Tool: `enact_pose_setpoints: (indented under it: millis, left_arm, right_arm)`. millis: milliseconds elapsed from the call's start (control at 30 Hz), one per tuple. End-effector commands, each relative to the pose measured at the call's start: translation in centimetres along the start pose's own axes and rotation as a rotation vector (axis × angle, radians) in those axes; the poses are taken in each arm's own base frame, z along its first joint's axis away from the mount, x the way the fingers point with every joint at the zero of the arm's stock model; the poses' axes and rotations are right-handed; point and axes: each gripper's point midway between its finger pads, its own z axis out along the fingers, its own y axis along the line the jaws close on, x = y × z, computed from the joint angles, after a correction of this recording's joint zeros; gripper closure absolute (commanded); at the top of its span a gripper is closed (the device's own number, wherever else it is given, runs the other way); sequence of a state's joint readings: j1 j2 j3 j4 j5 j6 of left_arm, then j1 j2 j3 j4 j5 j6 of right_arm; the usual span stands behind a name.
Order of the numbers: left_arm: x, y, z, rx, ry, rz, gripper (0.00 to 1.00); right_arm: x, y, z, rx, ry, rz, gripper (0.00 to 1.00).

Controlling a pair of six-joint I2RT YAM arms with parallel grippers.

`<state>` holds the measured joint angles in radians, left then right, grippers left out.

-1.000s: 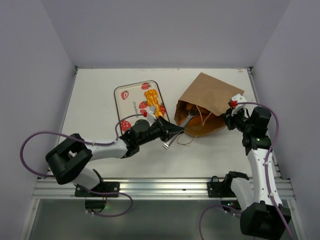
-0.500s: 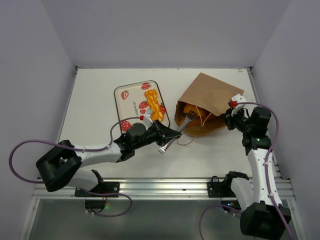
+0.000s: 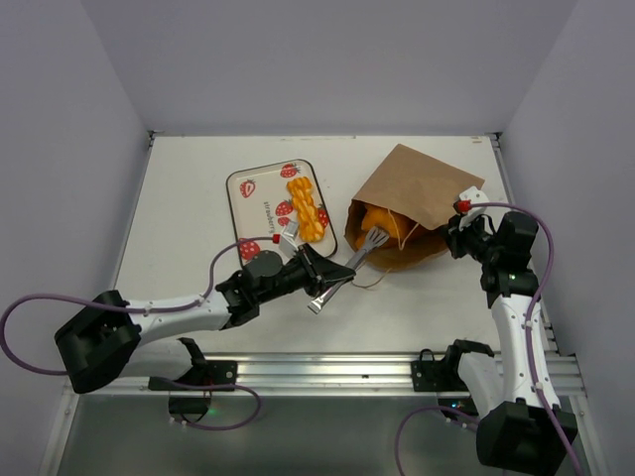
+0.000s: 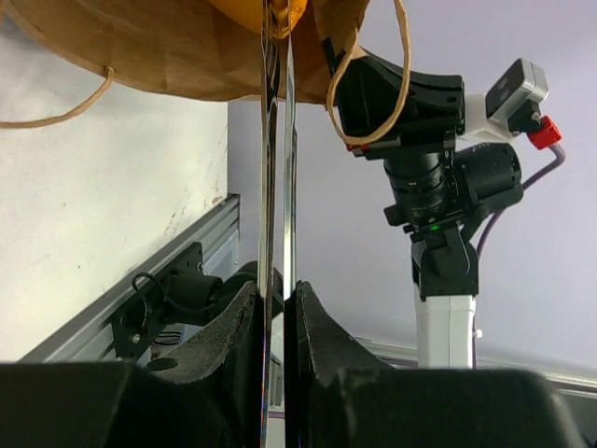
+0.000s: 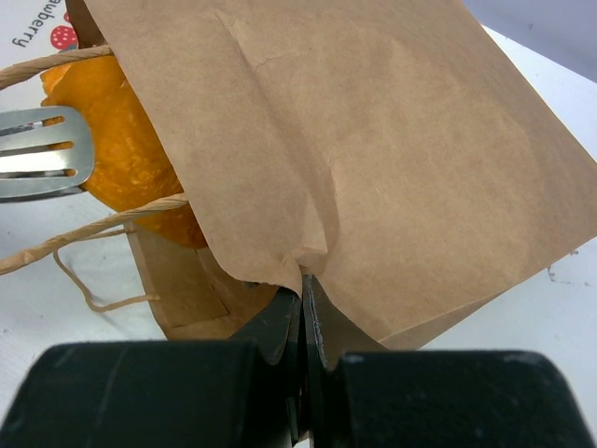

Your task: Take the fake bread out of the paper bag

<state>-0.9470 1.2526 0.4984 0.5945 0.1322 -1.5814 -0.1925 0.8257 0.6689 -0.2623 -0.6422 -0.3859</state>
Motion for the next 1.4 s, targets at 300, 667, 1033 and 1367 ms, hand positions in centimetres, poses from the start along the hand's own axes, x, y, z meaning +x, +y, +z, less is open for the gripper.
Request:
enact_pose_setpoints:
  millis: [300, 667, 1033, 1367]
  left_arm:
    - [1.2, -1.7, -1.5, 0.058, 0.011, 0.042, 1.00]
    - [1.5, -0.6, -3.6, 0.010, 0.007, 0.053, 1.00]
    - [1.6, -0.4, -5.3, 0.001, 0.000, 0.055, 1.00]
    - [1.9, -0.3, -7.8, -0.022, 0.009, 0.081, 1.00]
  right_arm:
    - [-1.2, -0.3, 0.0, -0.002, -0.036, -0.022, 1.00]
    - [-1.2, -0.3, 0.1, -0.006, -0.034, -0.021, 1.00]
    - [-1.2, -0.3, 0.1, -0.003, -0.034, -0.020, 1.00]
    - [-1.1, -0.4, 0.1, 0.002, -0.033, -0.021, 1.00]
